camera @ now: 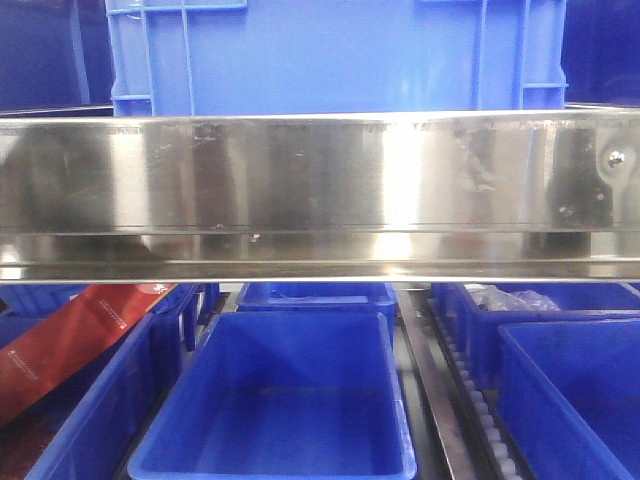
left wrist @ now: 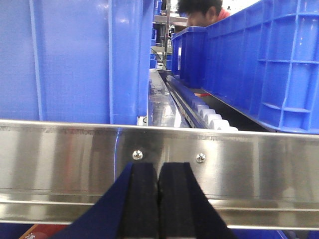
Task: Place cylindrical capacitor in blue bin on shelf
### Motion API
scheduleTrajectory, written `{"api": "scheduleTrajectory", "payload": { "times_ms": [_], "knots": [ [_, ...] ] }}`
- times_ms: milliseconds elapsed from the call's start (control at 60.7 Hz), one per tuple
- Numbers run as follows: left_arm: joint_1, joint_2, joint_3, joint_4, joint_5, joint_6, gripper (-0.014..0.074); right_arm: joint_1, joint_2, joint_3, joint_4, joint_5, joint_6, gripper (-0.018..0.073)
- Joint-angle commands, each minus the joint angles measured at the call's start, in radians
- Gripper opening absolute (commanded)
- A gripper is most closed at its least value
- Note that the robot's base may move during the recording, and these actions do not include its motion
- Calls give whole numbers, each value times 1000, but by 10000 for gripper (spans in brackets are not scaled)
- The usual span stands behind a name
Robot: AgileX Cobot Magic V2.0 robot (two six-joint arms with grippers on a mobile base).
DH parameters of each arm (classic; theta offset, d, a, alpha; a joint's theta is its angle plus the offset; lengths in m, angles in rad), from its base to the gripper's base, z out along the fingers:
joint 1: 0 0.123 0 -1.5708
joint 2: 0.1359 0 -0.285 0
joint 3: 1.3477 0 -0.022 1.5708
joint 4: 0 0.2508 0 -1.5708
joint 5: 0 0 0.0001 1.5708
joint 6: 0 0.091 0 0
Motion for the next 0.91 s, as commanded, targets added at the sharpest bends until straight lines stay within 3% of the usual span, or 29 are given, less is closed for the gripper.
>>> {"api": "scheduleTrajectory", "payload": {
  "times_ms": [0, 725, 890],
  "knots": [
    [-6, -5, -2, -3, -31, -9, -111, -5, -4, 3, -10, -24, 2, -162],
    [-6, -5, -2, -3, -31, -9, -111, -8, -9, 3, -5, -20, 2, -162],
    [-6, -5, -2, -3, -31, -9, -111, -122, -68, 8, 5, 70, -1, -162]
  ]
}}
